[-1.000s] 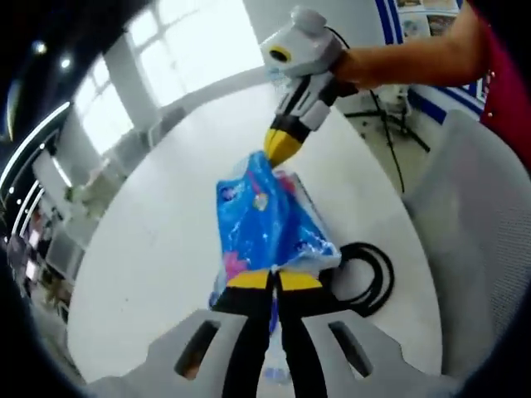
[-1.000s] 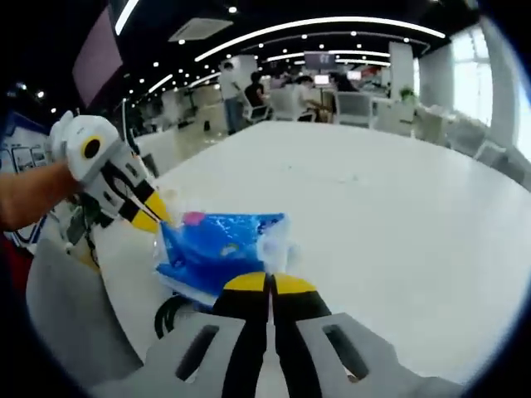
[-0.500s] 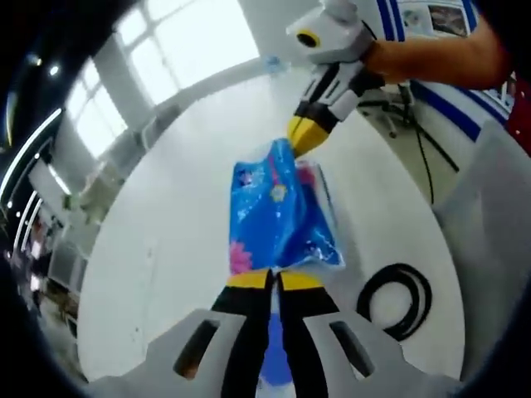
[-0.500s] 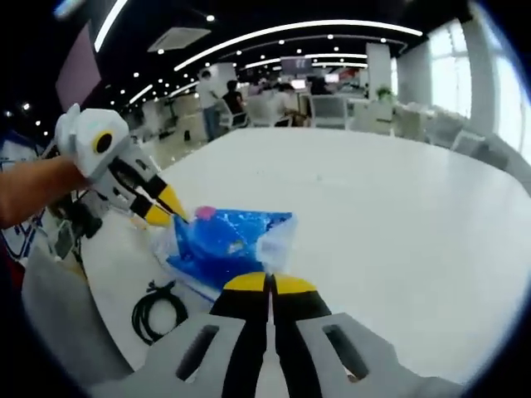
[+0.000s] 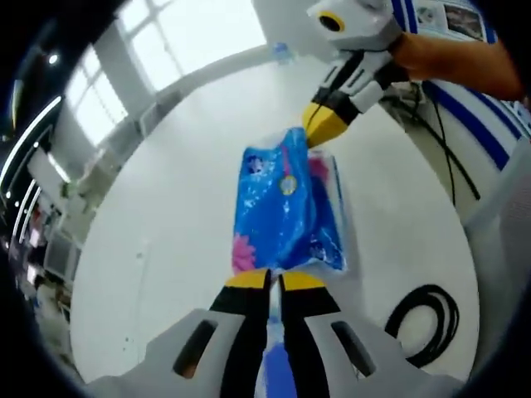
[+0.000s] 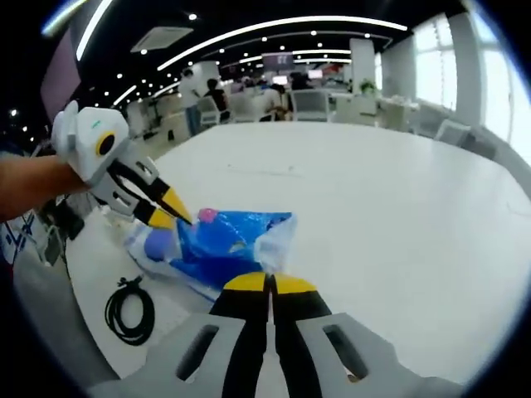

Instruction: Arrange the tabletop items into an orderly group along one side of the table until the central work area is clear of visible clutter.

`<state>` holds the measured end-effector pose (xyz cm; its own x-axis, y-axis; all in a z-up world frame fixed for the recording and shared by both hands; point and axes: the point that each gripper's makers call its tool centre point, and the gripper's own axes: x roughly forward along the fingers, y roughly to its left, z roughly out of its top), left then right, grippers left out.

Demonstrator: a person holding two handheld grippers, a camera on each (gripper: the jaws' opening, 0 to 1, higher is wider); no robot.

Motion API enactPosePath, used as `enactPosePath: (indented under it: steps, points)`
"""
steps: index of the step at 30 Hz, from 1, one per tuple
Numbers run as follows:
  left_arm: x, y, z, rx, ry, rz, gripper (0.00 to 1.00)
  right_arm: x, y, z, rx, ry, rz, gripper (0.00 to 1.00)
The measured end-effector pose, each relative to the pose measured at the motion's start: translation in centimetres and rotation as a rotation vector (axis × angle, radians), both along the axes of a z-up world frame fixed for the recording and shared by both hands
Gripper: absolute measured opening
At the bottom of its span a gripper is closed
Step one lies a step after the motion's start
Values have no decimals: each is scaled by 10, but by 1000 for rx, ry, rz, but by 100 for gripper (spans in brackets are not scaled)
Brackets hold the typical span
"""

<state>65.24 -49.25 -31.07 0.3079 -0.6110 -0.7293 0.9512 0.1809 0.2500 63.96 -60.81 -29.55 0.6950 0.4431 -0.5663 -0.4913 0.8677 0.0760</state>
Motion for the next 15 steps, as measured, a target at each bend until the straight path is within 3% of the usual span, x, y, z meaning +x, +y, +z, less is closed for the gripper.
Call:
enactPosePath:
  steps: [6,15]
  points:
    - [2,-8,-25,44,28,-15,2,9,-12,-21,-4,36,-18,1]
    - [12,-14,-48,87,51,-17,2,12,-18,-49,2,87,-35,1]
